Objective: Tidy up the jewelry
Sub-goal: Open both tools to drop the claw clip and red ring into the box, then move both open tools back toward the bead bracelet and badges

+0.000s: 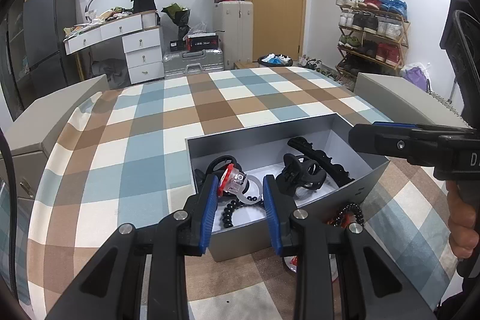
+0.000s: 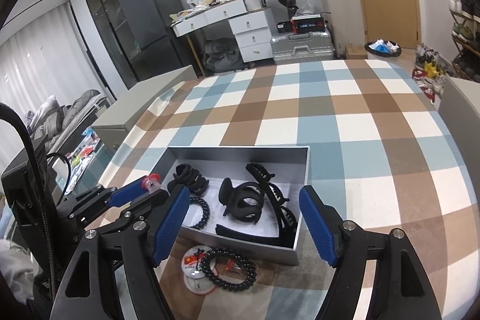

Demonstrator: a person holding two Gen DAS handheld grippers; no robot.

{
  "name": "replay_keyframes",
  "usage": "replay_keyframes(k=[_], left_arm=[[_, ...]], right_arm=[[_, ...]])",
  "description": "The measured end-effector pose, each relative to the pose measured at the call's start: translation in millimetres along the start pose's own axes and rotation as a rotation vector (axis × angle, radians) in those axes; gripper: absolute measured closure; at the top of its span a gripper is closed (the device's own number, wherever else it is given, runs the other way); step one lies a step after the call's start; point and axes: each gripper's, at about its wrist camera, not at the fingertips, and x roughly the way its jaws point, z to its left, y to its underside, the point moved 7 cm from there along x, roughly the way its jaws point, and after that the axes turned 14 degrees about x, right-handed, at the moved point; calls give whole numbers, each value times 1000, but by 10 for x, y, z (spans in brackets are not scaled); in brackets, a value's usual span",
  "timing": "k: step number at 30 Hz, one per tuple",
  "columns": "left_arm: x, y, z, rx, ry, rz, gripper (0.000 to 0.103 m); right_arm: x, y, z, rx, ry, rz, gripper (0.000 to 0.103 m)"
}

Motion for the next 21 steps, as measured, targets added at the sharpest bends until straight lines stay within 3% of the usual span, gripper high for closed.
replay_keyframes(k=[4, 5, 10, 12, 16, 18, 21], left_arm=[[4, 2, -7, -2, 11, 0, 75], [-1, -3, -11, -1, 11, 1, 70], [-83, -21, -52, 1, 52, -14, 40], [-102, -12, -63, 7, 43, -1, 20], [-183, 105, -92, 43, 35, 15, 18], [-223, 183, -80, 44, 20, 19, 6], [-275, 218, -80, 15, 14, 15, 1]], right_arm=[[11, -4, 4, -1, -1, 2, 26], [11, -3, 4, -1, -1, 3, 25], [-4, 10, -6, -9, 4, 1, 22], [-30, 32, -21, -18, 7, 2, 19], [-107, 108, -93, -45, 25, 11, 11], [-152, 163, -132, -60, 32, 7, 7], [-191, 239, -188, -51, 37, 5, 5]])
